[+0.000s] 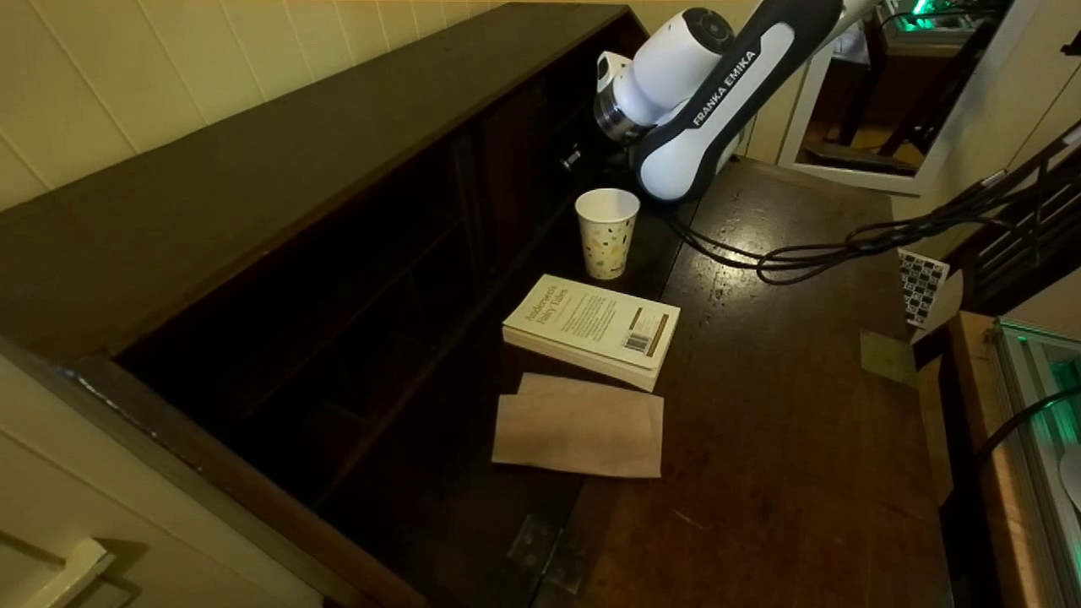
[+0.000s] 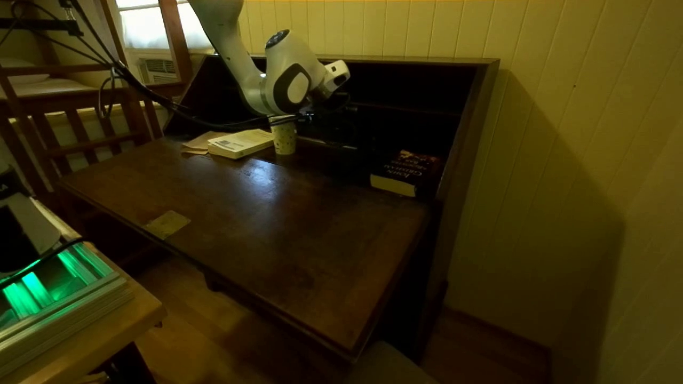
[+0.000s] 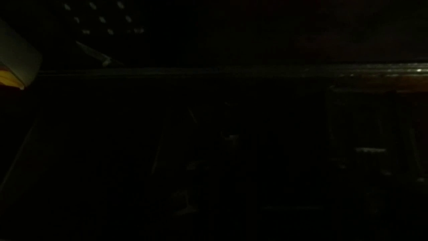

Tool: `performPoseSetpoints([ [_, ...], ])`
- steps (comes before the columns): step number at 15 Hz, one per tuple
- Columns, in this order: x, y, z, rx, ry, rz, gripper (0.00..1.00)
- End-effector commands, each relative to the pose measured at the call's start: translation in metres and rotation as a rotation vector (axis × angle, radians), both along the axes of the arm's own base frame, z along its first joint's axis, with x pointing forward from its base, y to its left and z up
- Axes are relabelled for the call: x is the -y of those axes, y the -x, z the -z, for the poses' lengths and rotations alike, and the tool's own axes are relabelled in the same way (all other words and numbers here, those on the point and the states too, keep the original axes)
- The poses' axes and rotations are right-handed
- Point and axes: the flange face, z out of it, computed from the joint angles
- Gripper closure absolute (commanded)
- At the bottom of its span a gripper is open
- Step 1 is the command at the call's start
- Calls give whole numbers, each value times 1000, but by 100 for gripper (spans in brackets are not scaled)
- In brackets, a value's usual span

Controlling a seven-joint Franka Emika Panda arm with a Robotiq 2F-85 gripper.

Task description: Take the marker out of the coffee cup.

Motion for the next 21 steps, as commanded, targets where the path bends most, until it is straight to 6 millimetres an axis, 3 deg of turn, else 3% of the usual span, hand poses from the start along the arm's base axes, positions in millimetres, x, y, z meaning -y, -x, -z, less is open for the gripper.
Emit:
performPoseSetpoints([
  [1, 2, 3, -21, -19, 31, 45, 69],
  [5, 11, 8, -34, -46, 107, 82, 98],
  [6, 10, 10, -36, -64, 122, 84, 99],
  [12, -4, 23, -35, -193, 141, 68, 100],
  [21, -5, 59, -72, -264, 145, 106, 100],
])
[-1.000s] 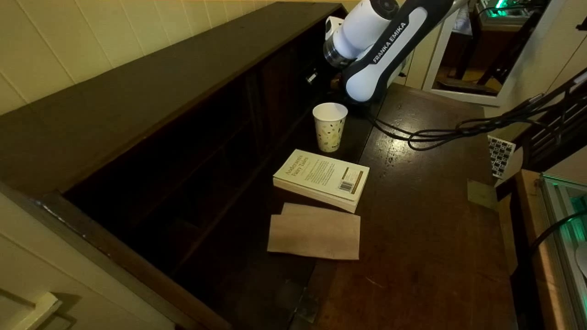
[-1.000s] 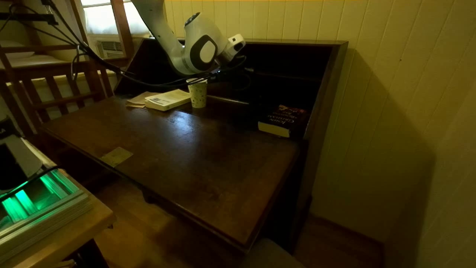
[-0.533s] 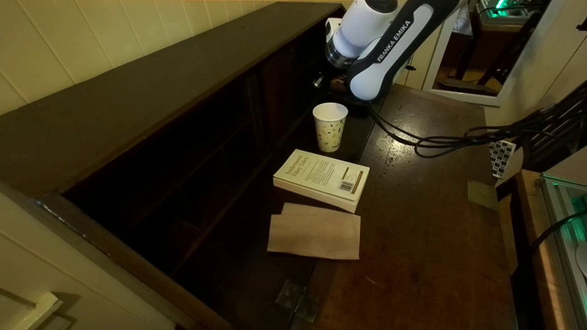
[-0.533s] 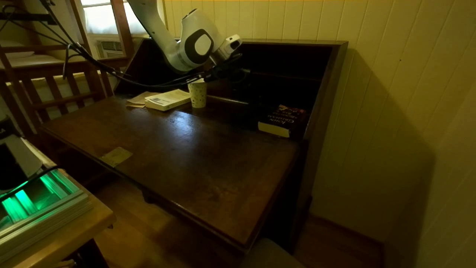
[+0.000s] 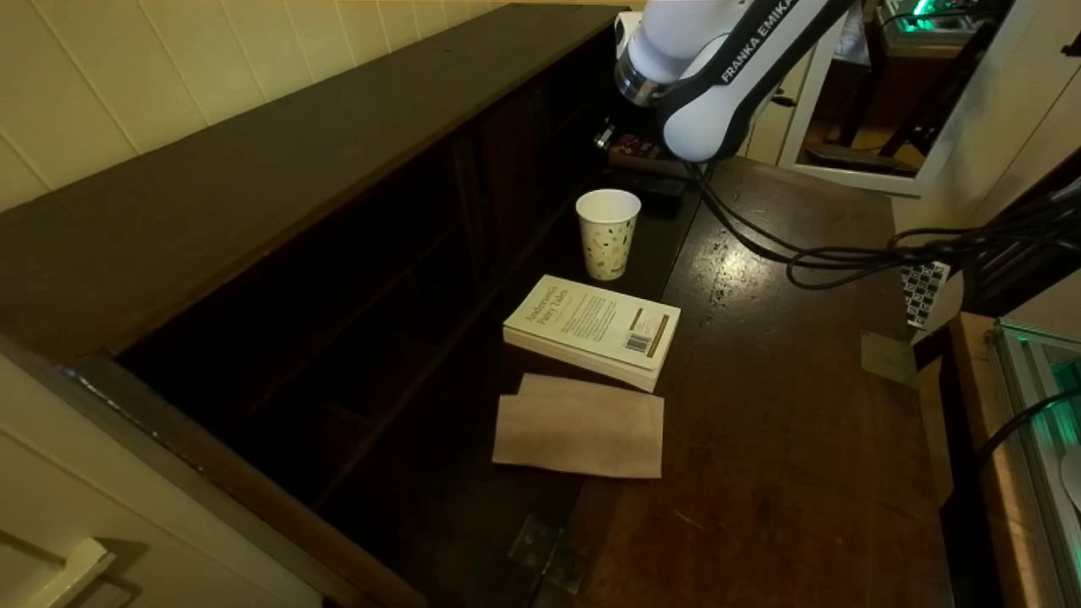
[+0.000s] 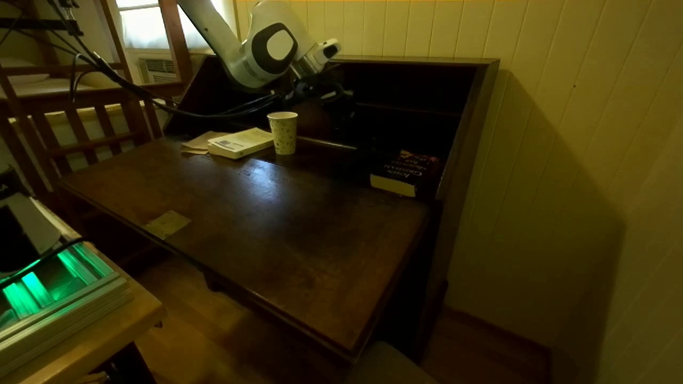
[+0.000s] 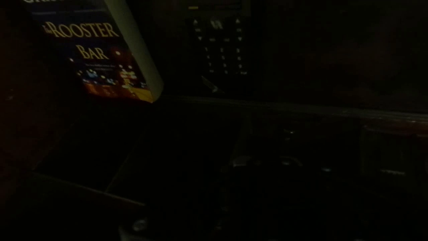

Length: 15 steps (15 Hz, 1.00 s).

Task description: Take the marker out of the coffee cup.

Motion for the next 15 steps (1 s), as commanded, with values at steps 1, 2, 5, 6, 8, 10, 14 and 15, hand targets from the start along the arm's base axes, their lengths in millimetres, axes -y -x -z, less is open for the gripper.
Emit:
performPoseSetpoints([
  [1, -6, 28, -23, -37, -21, 17, 100],
  [2, -7, 33, -28, -44, -29, 18, 100],
  [5, -11, 48, -39, -62, -52, 32, 100],
  [6, -13, 53, -43, -69, -65, 33, 100],
  [8, -17, 63, -50, -83, -83, 33, 100],
  [10, -19, 72, -55, -97, -98, 40, 100],
  [14, -18, 87, -67, -119, -122, 53, 93],
  [15, -18, 91, -71, -124, -128, 50, 85],
])
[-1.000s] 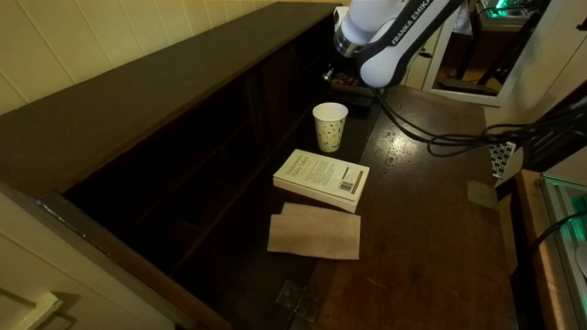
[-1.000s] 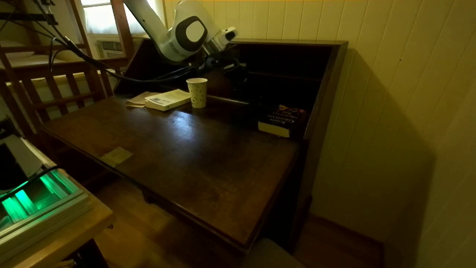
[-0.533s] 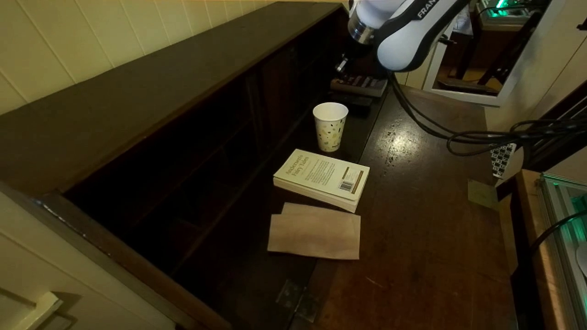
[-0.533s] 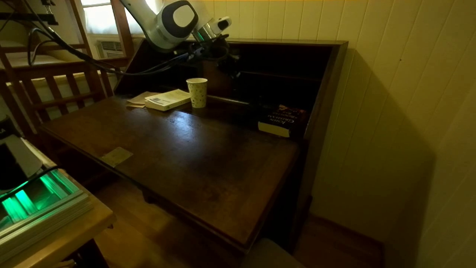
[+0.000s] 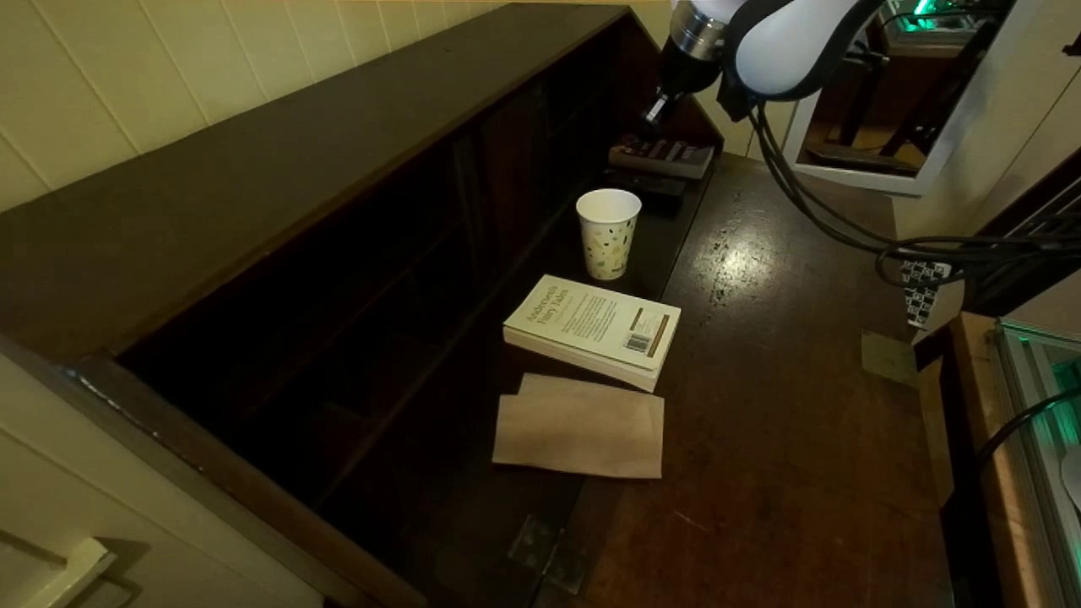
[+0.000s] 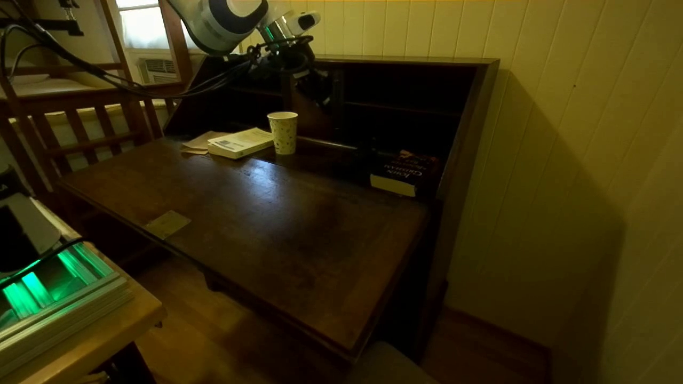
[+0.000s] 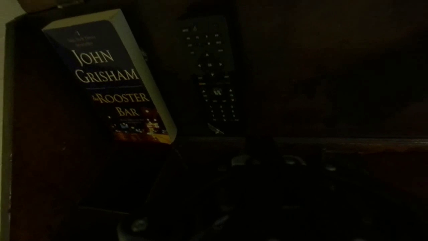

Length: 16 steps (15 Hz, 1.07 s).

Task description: Take the marker out of the coffee cup.

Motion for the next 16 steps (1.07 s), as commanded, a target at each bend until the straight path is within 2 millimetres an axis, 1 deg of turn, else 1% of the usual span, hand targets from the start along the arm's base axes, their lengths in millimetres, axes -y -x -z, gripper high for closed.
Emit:
performPoseSetpoints([
  [1, -6, 23, -17, -26, -35, -23, 84],
  [2, -5, 25, -20, -28, -36, -20, 67],
  [7, -9, 37, -34, -36, -57, -39, 33],
  [11, -8, 39, -41, -43, -51, -34, 5],
  [12, -8, 39, -41, -59, -49, -29, 0],
  [16, -6, 39, -42, -123, -38, 7, 0],
])
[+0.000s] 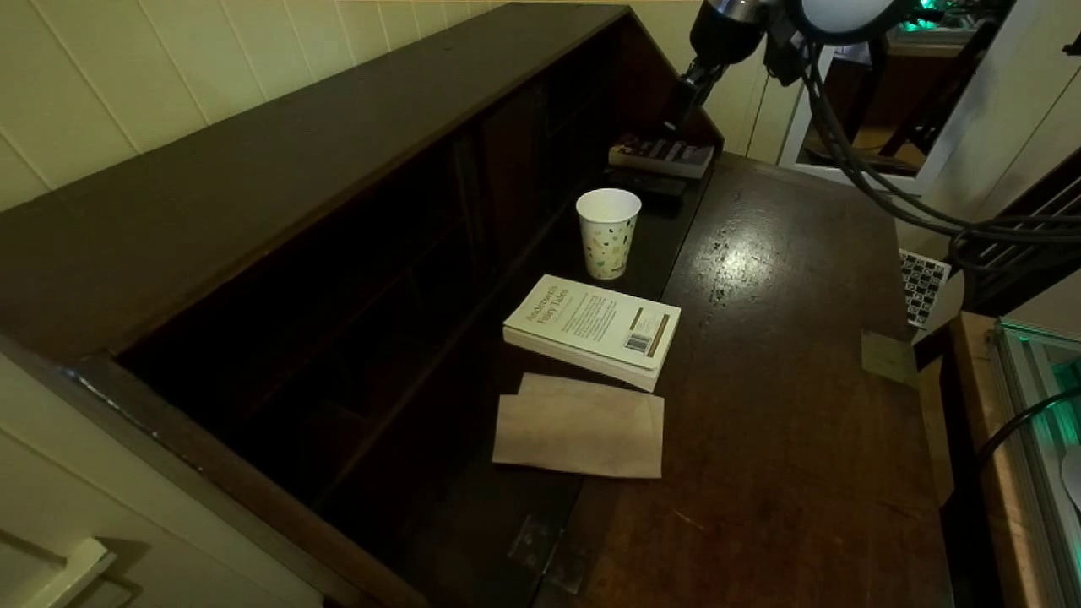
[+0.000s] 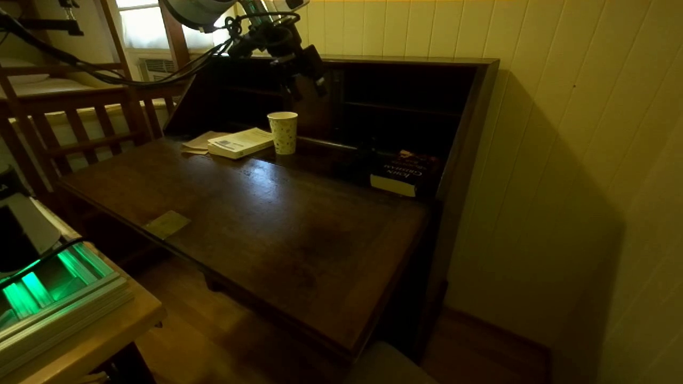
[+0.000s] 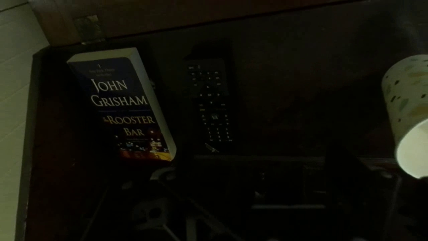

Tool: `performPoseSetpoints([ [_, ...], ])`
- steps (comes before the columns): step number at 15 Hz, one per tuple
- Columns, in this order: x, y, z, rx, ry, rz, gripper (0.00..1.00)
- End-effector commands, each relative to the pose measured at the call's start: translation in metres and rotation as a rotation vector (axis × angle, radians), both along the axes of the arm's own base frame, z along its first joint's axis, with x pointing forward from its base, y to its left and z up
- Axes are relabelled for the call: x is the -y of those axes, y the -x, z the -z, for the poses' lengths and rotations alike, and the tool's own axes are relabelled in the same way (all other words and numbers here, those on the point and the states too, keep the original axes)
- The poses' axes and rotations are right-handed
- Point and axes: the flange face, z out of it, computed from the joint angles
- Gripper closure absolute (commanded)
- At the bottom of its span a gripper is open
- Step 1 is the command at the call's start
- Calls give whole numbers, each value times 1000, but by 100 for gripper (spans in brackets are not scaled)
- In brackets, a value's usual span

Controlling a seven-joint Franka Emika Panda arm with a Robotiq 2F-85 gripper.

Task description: Take the marker out of the coffee cup.

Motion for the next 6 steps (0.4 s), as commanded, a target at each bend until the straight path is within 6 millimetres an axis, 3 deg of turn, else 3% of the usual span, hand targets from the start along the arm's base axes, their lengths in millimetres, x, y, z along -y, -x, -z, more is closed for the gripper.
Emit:
performPoseSetpoints([
  [1, 1, 1, 0, -16, 0, 6, 0],
  [6, 1, 2, 1, -36, 3, 14, 0],
])
